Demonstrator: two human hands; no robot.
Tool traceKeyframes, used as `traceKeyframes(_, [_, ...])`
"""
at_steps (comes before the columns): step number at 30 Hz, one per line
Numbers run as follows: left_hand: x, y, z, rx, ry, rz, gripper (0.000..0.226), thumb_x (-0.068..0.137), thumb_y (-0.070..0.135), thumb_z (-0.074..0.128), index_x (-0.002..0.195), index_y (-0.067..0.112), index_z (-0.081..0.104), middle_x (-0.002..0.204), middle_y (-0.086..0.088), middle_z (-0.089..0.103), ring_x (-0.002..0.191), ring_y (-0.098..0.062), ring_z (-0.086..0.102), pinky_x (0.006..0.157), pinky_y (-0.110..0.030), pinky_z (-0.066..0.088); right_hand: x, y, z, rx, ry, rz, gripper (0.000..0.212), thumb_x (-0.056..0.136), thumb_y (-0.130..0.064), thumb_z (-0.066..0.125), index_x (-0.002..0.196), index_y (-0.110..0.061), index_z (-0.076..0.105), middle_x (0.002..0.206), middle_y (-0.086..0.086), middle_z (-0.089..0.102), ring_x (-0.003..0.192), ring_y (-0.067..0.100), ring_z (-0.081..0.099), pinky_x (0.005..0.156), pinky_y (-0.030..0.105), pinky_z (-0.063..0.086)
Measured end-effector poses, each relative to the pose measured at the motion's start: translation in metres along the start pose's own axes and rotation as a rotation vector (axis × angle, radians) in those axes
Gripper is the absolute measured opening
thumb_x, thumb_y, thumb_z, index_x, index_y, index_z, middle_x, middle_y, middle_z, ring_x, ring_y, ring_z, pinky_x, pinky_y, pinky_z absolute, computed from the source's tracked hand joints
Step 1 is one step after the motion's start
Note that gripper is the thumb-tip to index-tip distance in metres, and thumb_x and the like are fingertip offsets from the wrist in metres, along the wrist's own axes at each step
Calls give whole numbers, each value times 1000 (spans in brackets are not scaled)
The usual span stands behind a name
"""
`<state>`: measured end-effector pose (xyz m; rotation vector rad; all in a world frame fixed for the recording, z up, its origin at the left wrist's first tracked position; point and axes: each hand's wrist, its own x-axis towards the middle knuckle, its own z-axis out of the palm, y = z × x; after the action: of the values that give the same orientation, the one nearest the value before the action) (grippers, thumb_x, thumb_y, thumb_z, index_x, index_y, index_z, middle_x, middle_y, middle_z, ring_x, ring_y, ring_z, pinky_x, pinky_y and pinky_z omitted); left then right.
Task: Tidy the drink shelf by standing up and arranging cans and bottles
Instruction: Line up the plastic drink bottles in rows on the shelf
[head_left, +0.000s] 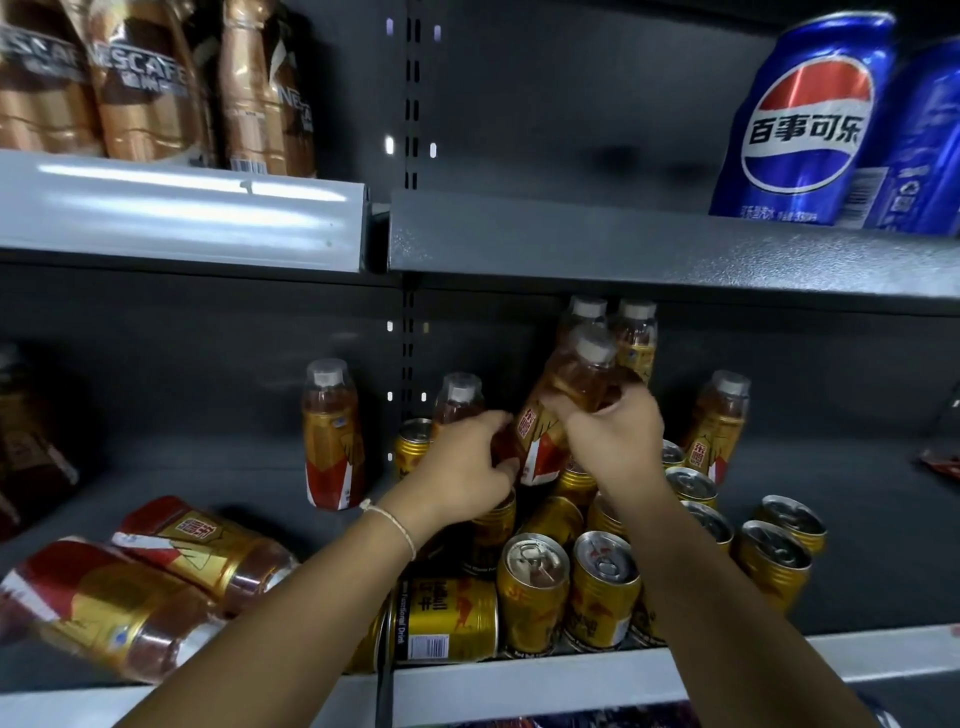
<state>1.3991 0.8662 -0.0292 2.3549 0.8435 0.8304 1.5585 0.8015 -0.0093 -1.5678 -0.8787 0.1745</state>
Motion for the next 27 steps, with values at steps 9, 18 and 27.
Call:
traceKeyframes(9, [-6,31,-9,139,78,139,83,71,61,74,138,32,35,121,8,54,105,-11,55,85,-26,53,-16,-22,-28,468,98,110,32,74,-30,83,97,-19,64,80,-7,76,77,11,75,62,28,58])
traceKeyframes(18, [-41,23,-51,-63,-46,30,78,60,56,83,125,36,45,104,17,60,91,-2,62,76,-21,57,-50,-45,0,539,-83,190,32,80,-38,82,101,-18,69,84,-6,78,79,11,76,63,25,60])
traceKeyframes(27, [-105,-24,-134,-333,-167,-149,67,55,61,82,112,41,54,102,14,71,93,-3,68,88,-32,57,-98,-86,83,487,-234,241,54,63,-50,89,102,-18,68,81,-2,78,72,16,77,60,31,61])
